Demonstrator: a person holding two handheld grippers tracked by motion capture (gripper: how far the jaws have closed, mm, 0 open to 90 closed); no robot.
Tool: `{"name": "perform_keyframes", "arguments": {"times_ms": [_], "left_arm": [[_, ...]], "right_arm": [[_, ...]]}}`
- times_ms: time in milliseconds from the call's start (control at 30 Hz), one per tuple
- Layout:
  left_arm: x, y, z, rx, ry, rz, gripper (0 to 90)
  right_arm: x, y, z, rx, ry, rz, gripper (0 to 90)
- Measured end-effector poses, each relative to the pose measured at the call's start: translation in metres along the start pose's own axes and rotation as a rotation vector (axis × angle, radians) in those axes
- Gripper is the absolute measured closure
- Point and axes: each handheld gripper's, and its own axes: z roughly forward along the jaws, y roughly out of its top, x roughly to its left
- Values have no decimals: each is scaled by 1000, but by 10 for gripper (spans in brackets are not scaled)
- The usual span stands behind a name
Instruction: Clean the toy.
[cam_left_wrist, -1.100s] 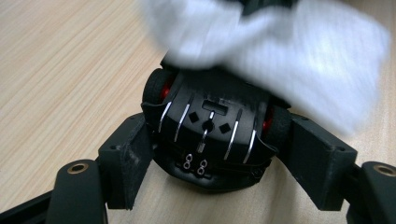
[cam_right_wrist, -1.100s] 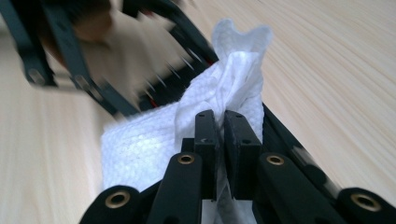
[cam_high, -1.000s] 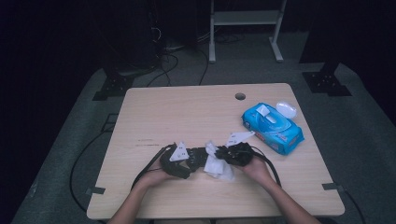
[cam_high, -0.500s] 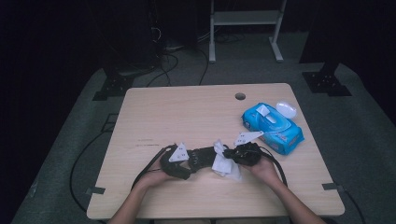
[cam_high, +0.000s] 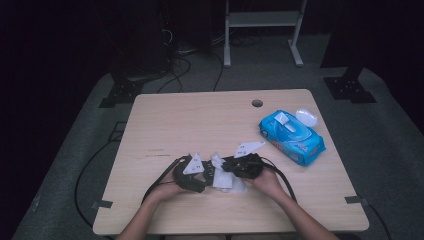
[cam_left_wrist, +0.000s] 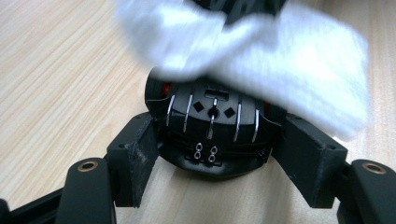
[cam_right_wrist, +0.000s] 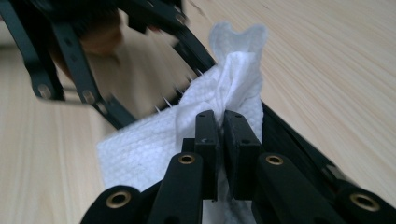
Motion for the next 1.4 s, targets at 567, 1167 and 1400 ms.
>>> {"name": "perform_keyframes", "arguments": {"times_ms": [567,1167,1400], "left_arm": [[-1,3,4,1,15,-11,264],[0,4,5,1,21,-20,243],[6,7,2,-13,16,-35,166]], "right_arm": [[-18,1,-3,-11,-68,53,839],[-35,-22,-27,-2,-89,100,840],[-36,-17,-23,8,-95,56,840]]}}
